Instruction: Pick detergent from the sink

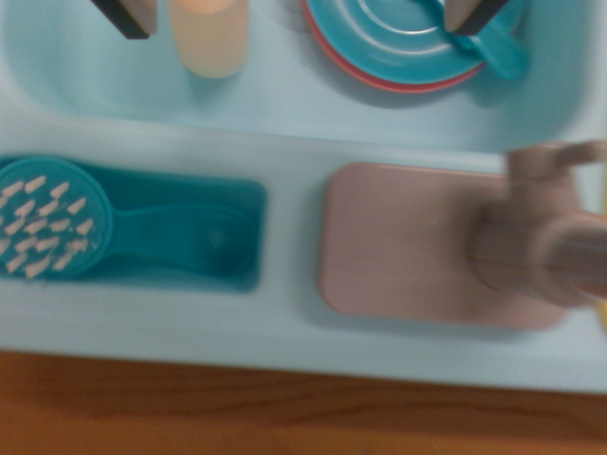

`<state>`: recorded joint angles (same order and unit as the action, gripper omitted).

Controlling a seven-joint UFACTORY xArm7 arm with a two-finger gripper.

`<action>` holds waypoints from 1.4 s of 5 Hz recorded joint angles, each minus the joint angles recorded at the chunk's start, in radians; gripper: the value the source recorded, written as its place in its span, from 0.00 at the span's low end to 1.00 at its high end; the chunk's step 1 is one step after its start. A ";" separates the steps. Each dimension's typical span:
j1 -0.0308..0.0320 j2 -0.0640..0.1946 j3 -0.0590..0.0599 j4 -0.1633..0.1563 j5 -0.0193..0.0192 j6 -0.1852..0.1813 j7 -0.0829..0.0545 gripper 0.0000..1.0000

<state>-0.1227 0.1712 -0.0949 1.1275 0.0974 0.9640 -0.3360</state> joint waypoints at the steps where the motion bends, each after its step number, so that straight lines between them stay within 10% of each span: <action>1: 0.0000 0.000 0.000 0.000 0.0000 0.000 0.000 0.00; 7: -0.0152 0.032 -0.014 -0.075 0.0177 -0.102 -0.046 0.00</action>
<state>-0.1378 0.2037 -0.1090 1.0524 0.1151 0.8618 -0.3822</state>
